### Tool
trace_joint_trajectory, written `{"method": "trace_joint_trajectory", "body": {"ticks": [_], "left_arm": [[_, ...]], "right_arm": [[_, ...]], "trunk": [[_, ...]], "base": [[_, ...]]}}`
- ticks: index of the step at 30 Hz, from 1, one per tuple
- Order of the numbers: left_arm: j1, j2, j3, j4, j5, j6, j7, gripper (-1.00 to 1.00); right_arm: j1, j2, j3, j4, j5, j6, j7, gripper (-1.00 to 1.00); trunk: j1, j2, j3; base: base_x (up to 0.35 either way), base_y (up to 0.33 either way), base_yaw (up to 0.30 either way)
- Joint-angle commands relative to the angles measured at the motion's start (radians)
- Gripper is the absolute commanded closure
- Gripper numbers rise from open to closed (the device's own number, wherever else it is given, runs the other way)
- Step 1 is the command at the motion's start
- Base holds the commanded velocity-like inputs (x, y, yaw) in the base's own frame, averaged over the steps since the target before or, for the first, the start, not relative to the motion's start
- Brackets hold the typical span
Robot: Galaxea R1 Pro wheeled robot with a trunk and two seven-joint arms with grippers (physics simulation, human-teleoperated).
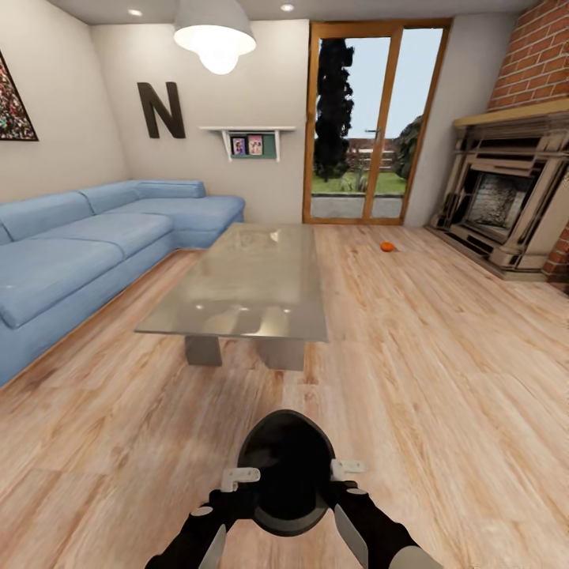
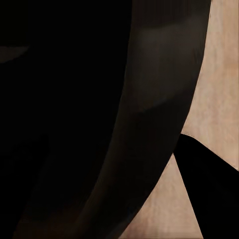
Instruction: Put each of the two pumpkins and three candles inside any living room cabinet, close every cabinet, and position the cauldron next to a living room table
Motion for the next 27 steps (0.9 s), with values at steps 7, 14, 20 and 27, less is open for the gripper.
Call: {"method": "trace_joint_trajectory", "body": {"ticks": [7, 14, 20, 27], "left_arm": [[0.000, 0.000, -0.008, -0.001, 0.027, 0.004, 0.004, 1.00], [0.000, 0.000, -0.008, -0.001, 0.027, 0.004, 0.004, 1.00], [0.000, 0.000, -0.008, -0.001, 0.027, 0.004, 0.004, 1.00], [0.000, 0.000, -0.008, -0.001, 0.027, 0.004, 0.005, 1.00]], "right_arm": [[-0.001, 0.000, 0.001, -0.005, 0.008, -0.004, -0.009, 1.00], [-0.001, 0.000, 0.001, -0.005, 0.008, -0.004, -0.009, 1.00], [-0.001, 0.000, 0.000, -0.006, 0.008, -0.007, -0.009, 1.00], [-0.001, 0.000, 0.001, -0.006, 0.008, -0.007, -0.010, 1.00]], "trunk": [[0.000, 0.000, -0.001], [0.000, 0.000, -0.001], [0.000, 0.000, -0.001], [0.000, 0.000, -0.001]], "base": [[0.000, 0.294, -0.222], [0.086, 0.219, -0.058], [0.150, 0.114, -0.002], [0.153, 0.040, 0.165]]}}
